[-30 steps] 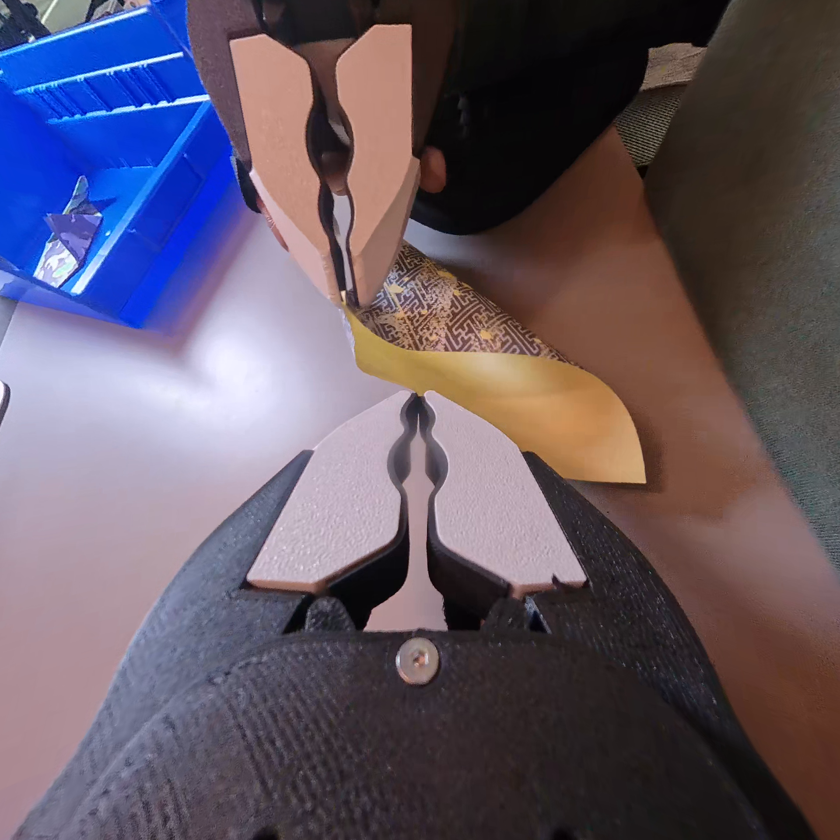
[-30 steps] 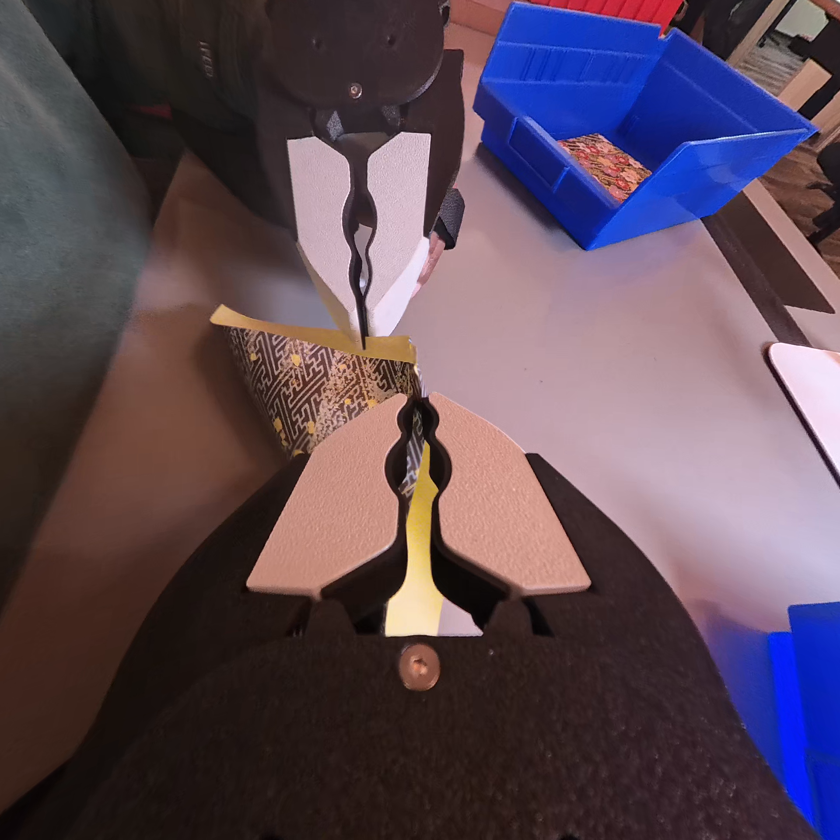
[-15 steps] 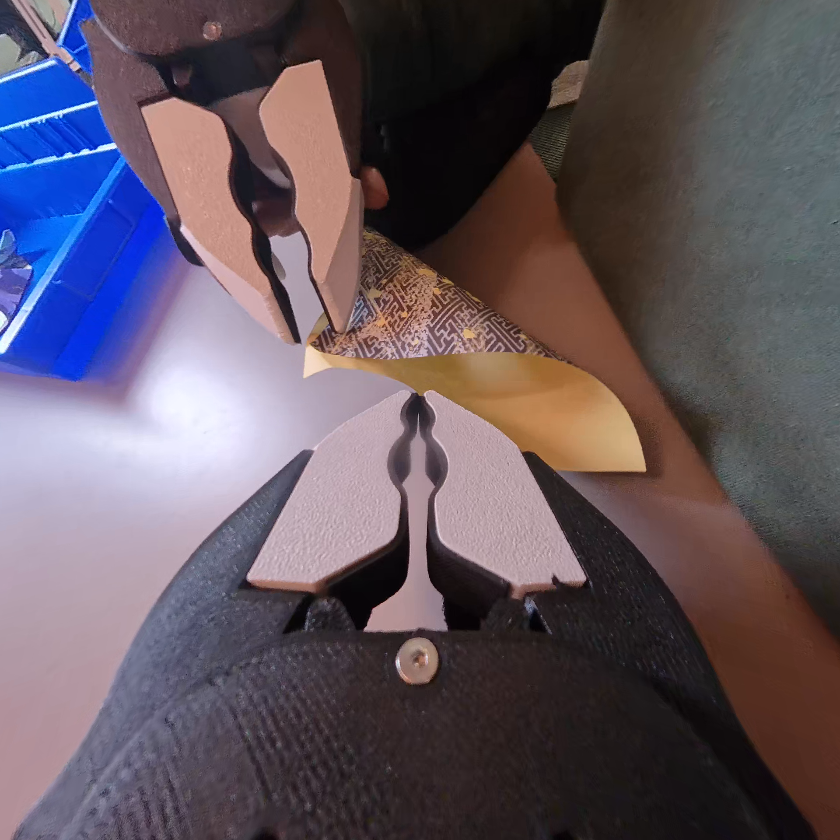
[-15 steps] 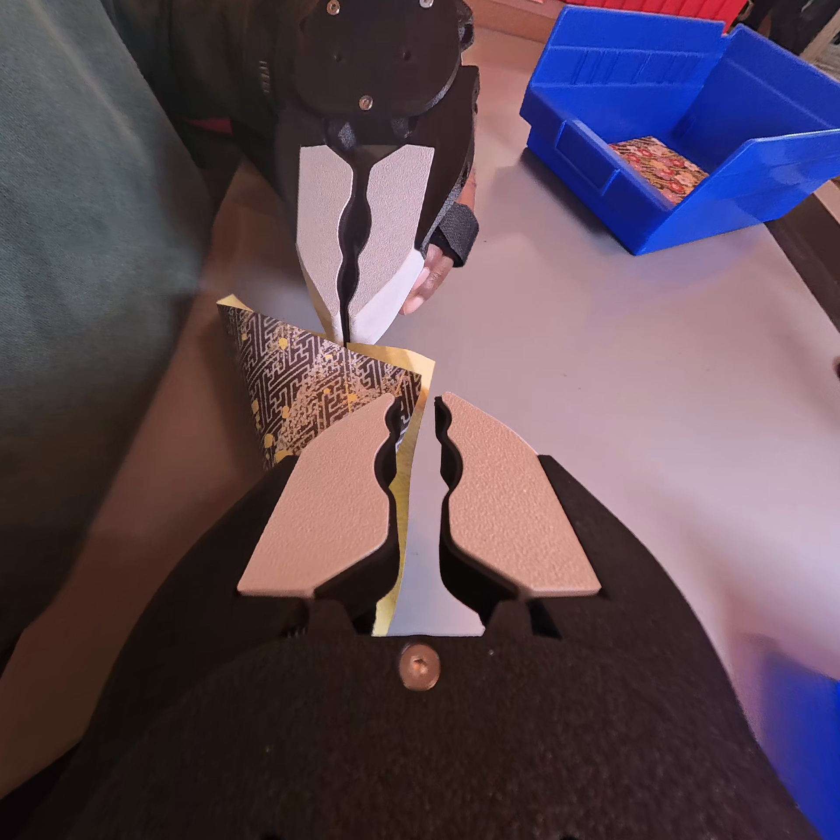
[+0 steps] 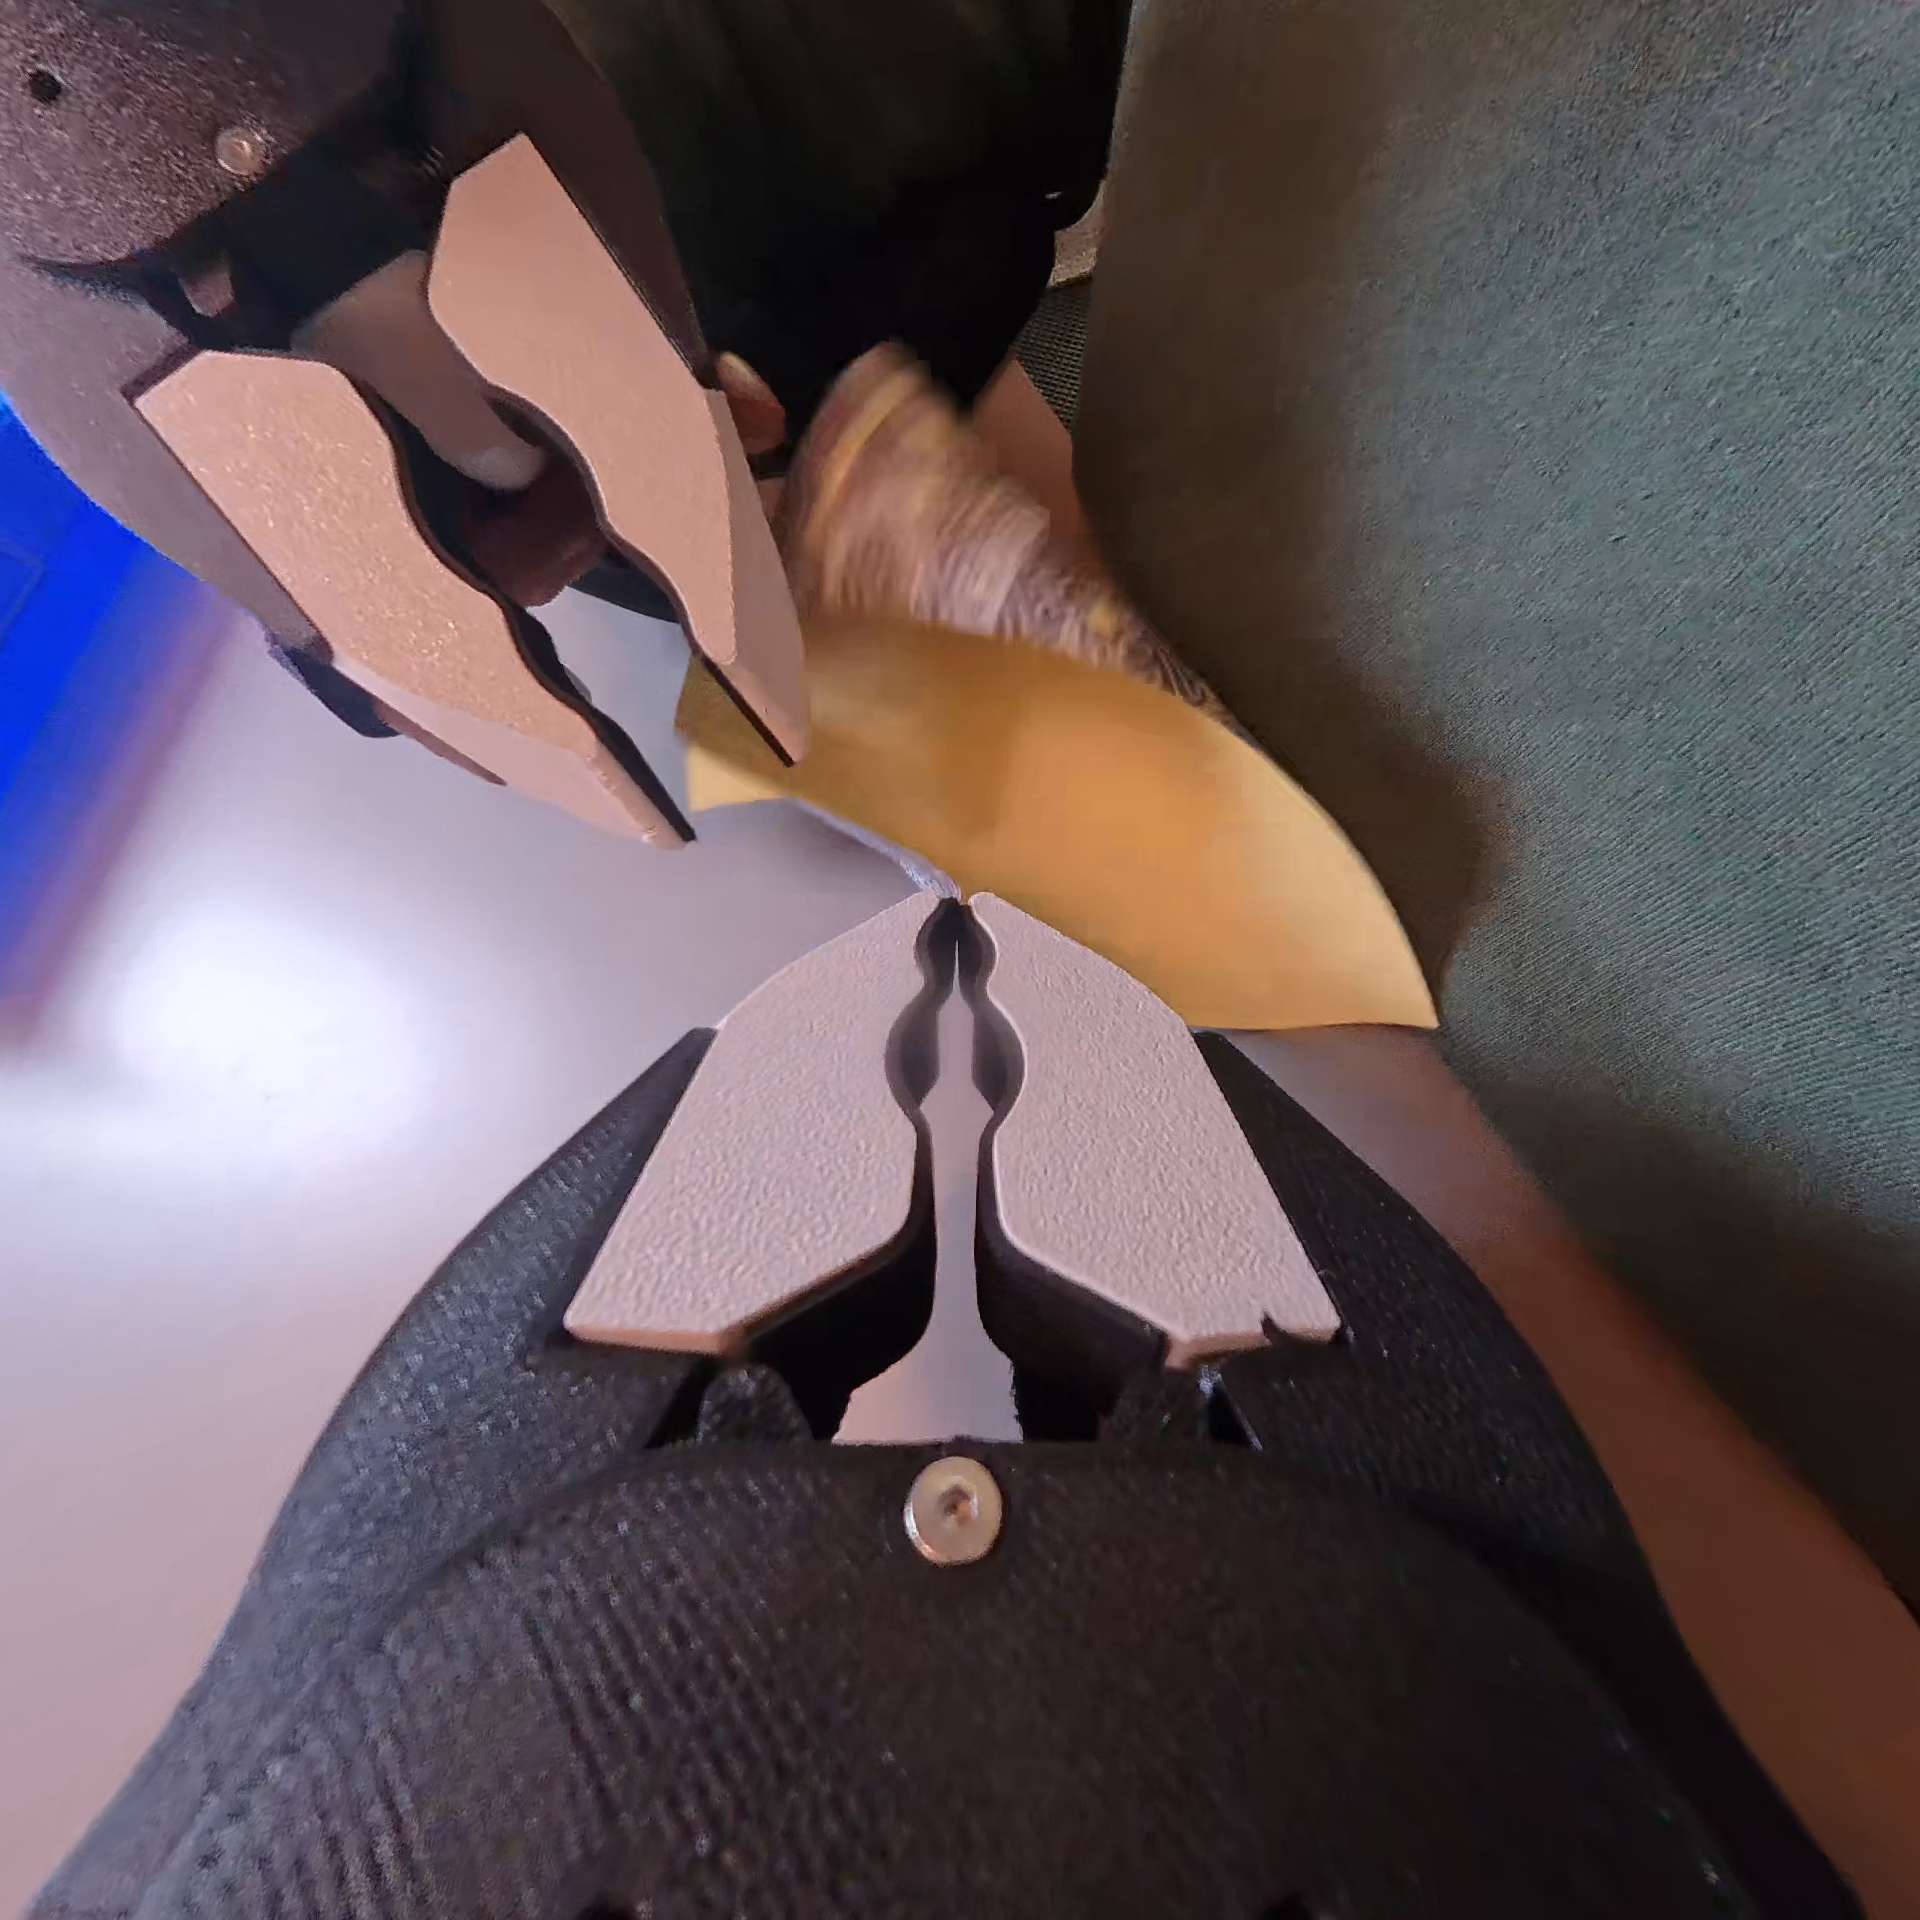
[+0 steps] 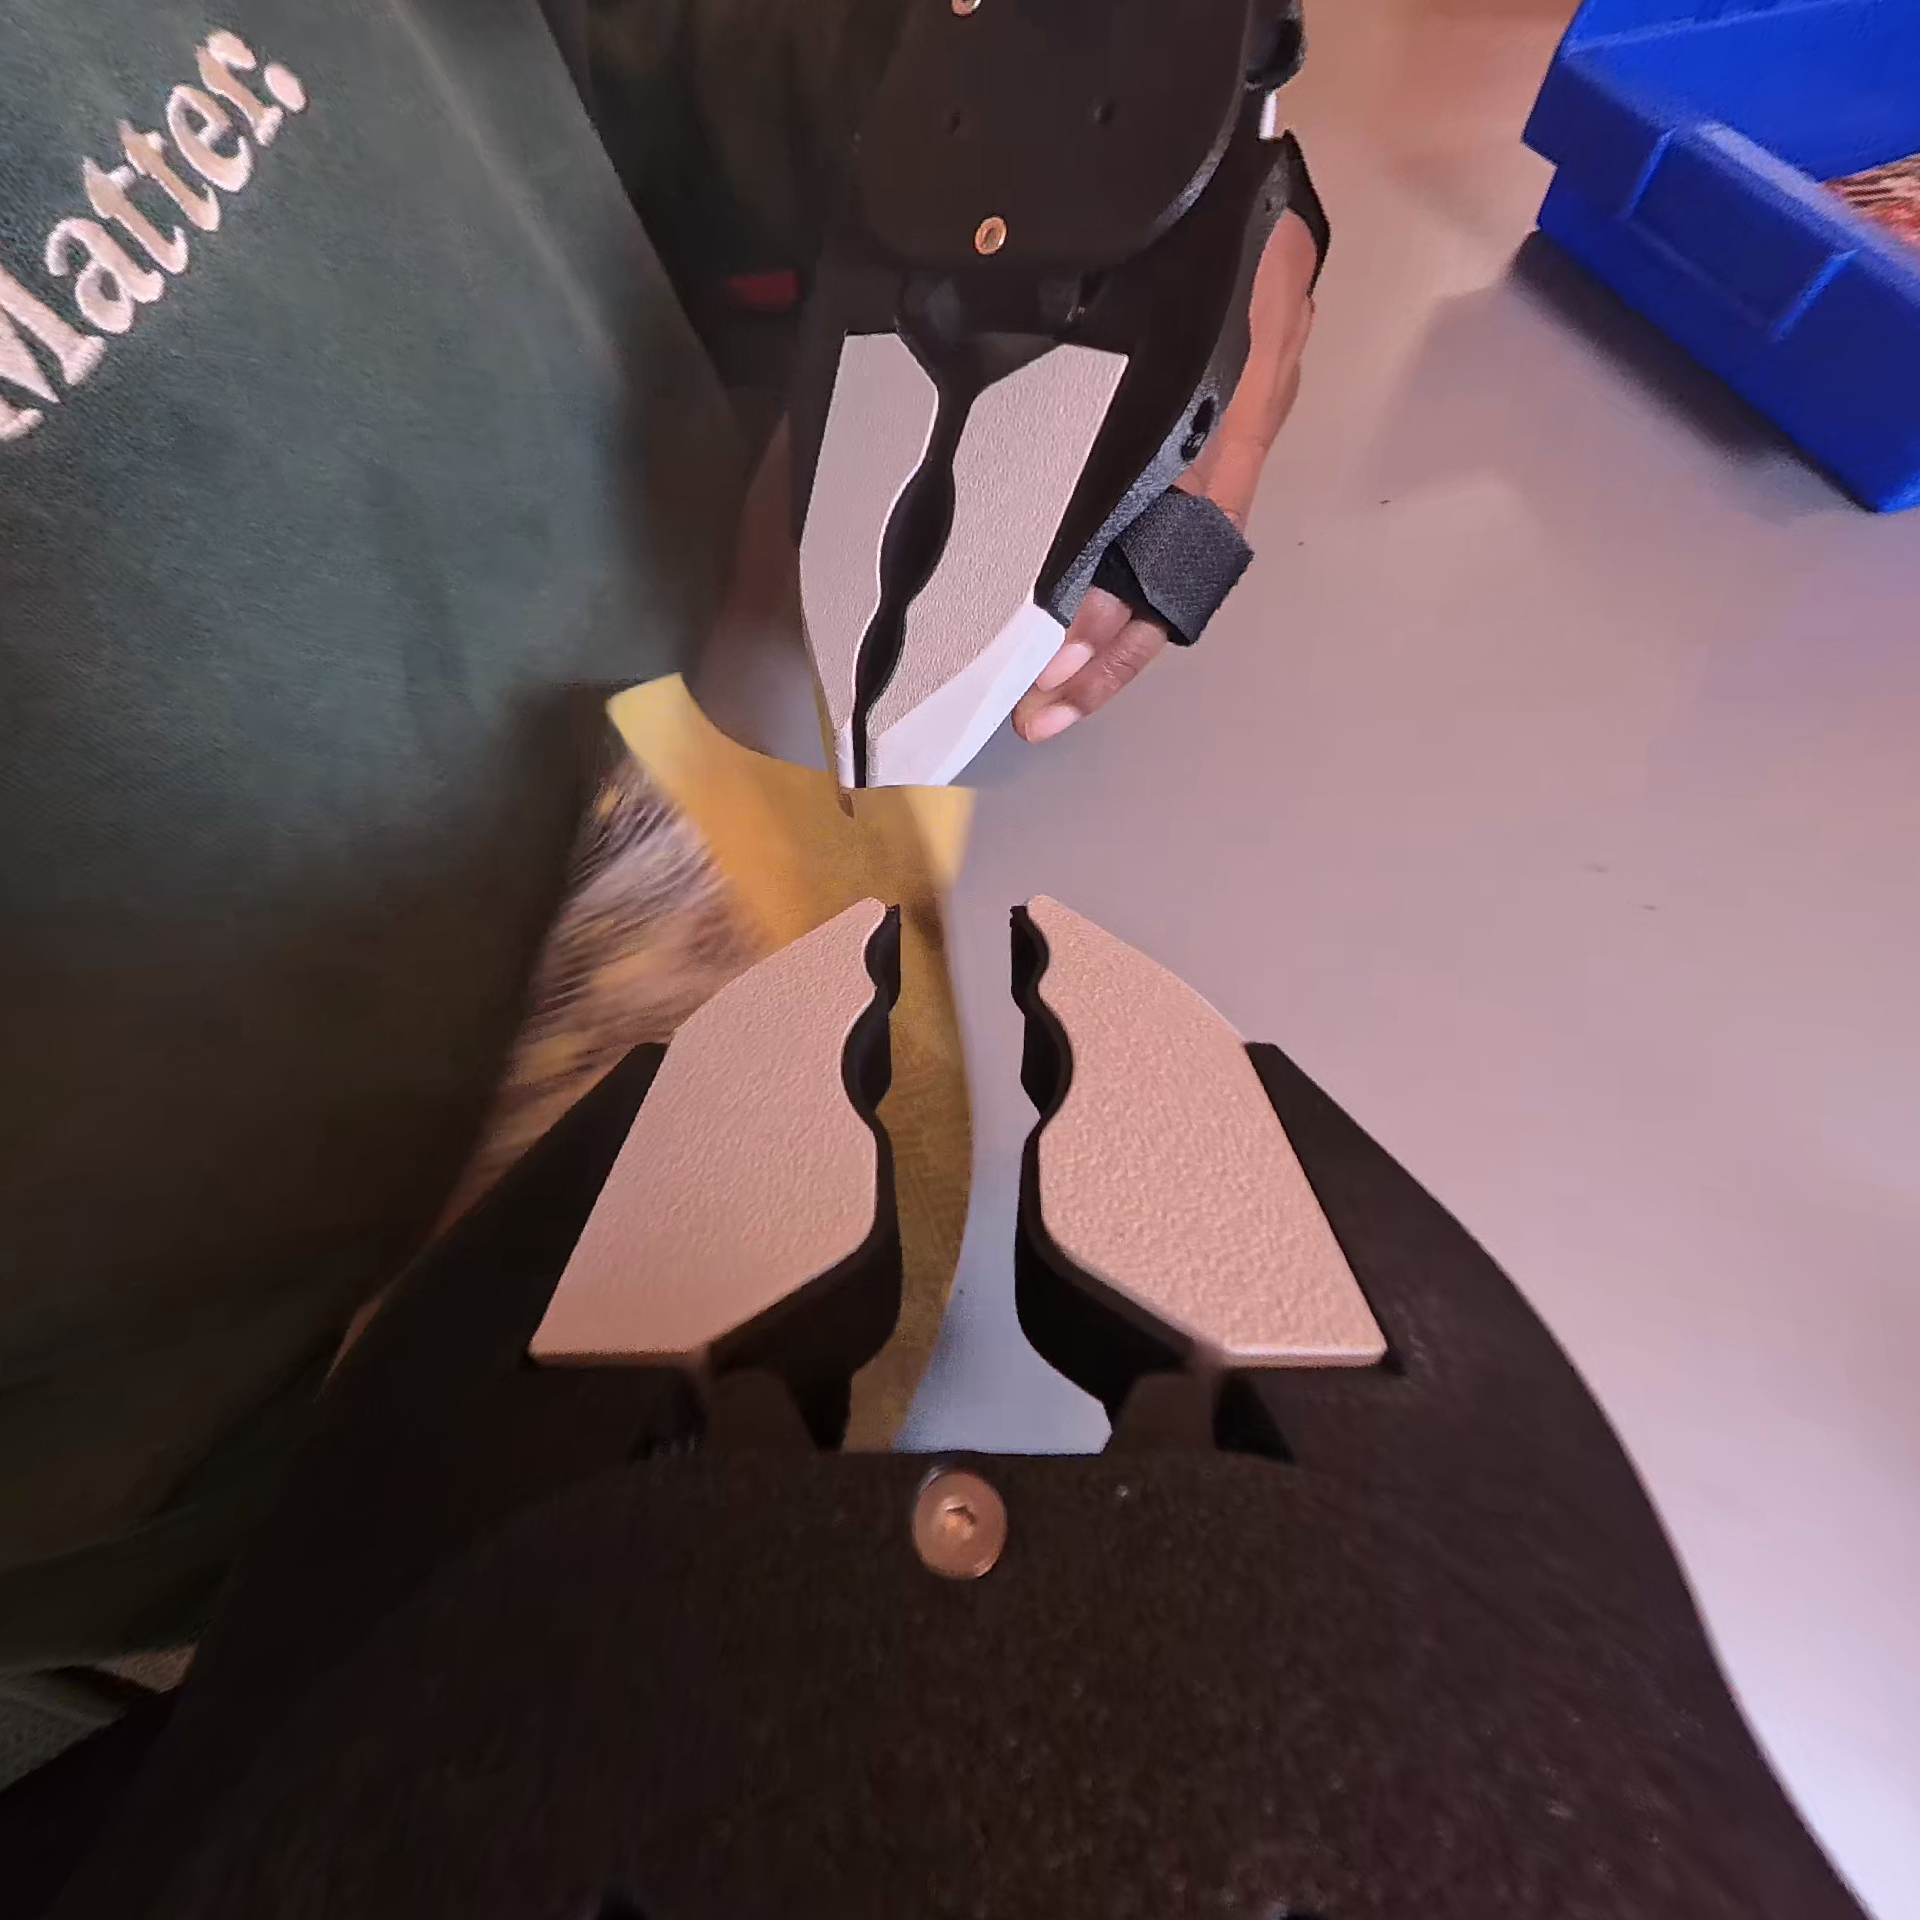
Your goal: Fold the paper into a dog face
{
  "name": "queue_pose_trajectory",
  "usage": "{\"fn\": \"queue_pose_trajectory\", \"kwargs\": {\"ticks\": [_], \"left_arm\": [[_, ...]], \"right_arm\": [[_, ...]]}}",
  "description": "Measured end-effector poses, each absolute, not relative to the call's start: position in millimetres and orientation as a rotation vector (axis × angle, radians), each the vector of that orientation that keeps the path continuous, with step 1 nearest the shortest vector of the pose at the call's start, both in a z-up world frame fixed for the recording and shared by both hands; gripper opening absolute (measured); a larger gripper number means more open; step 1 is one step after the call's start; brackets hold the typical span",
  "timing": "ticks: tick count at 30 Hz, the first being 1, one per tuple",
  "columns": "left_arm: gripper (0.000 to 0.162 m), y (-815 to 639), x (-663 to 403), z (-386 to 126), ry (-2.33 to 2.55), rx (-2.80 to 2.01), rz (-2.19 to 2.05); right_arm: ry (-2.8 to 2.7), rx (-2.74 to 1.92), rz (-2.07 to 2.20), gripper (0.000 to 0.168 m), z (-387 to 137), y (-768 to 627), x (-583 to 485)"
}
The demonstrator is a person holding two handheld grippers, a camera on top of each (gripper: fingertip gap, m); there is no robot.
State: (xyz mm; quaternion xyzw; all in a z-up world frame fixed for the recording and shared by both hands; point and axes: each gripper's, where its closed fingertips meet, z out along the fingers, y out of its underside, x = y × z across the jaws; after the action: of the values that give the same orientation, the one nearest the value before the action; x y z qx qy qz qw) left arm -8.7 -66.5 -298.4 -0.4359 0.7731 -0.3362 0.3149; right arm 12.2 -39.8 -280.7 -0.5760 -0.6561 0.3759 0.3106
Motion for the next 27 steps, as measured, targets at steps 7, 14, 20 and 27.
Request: {"fn": "queue_pose_trajectory", "kwargs": {"ticks": [7,14,20,27], "left_arm": [[0.000,-69.3,-6.1,-304.9,2.060,-1.191,-0.919],[0.010,-43.1,-7.4,-303.7,1.970,-1.281,-0.839],[0.030,-49.2,-13.8,-272.8,1.897,-1.194,-0.941],[0.045,-95.8,-8.2,-304.1,2.138,-1.095,-0.927]], "right_arm": [[-1.805,-1.526,1.028,0.011,-285.1,-49.9,13.4],[-1.726,-1.570,0.944,0.000,-285.0,-31.9,13.9],[-1.513,-1.738,0.802,0.000,-290.4,18.5,24.9],[-1.460,-1.819,0.692,0.000,-302.4,41.4,28.9]]}}
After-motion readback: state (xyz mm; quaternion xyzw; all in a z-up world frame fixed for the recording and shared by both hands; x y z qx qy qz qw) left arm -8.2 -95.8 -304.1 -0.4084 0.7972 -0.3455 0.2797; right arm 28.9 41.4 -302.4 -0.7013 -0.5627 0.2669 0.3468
